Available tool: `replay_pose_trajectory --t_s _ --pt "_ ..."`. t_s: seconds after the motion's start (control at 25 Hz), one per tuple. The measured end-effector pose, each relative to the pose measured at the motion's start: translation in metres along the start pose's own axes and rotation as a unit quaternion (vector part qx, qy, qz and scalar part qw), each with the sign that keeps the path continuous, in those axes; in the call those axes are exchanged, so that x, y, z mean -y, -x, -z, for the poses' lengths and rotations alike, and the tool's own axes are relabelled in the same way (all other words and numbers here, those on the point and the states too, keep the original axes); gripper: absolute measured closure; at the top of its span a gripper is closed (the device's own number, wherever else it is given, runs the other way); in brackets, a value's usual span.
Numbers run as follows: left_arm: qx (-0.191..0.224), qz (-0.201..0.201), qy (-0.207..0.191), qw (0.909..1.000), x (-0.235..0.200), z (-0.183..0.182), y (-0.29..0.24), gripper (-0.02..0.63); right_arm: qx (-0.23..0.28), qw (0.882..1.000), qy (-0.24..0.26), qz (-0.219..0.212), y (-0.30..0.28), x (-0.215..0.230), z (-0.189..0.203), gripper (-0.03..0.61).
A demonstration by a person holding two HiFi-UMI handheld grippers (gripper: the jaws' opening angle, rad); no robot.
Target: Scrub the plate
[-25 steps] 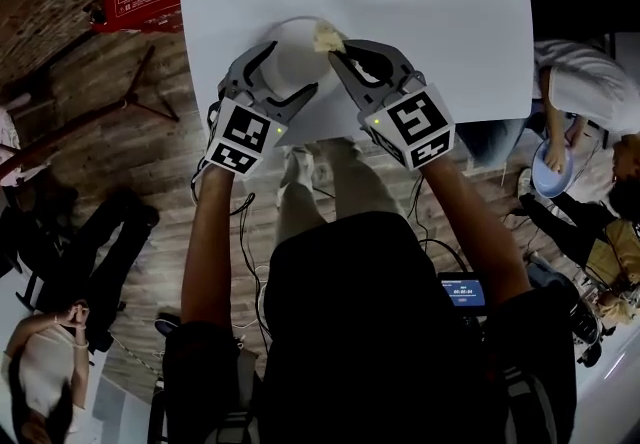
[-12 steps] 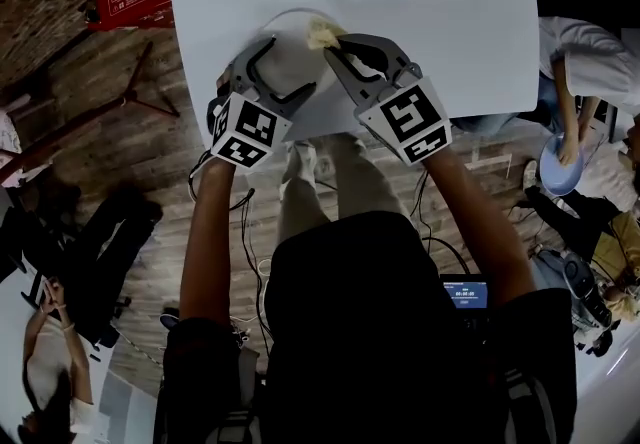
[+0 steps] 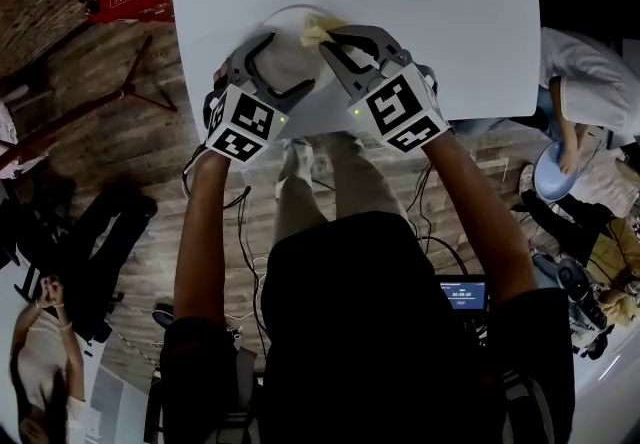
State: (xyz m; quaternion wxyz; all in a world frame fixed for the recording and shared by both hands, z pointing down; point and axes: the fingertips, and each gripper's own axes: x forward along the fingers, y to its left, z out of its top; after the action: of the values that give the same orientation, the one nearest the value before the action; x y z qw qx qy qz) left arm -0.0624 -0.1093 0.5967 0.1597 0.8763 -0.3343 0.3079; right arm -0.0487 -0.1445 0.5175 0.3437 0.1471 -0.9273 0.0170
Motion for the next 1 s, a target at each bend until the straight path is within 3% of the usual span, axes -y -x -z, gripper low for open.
replay_pose_trajectory --t_s 0.24,0.52,1.0 --pt "0.000 0.002 -0.001 1.0000 0.000 0.000 0.000 0.206 -0.058 0.994 0.087 -0.029 -0.023 -0.006 0.008 0.540" --pt "0.001 0.003 -0.001 1.0000 0.001 -0.001 0.001 0.206 -0.089 0.981 0.164 -0.046 -0.041 -0.005 0.025 0.540" --pt "0.002 0.002 -0.002 1.0000 0.000 0.000 0.001 0.206 -0.108 0.977 0.167 -0.076 -0.041 -0.017 0.045 0.540"
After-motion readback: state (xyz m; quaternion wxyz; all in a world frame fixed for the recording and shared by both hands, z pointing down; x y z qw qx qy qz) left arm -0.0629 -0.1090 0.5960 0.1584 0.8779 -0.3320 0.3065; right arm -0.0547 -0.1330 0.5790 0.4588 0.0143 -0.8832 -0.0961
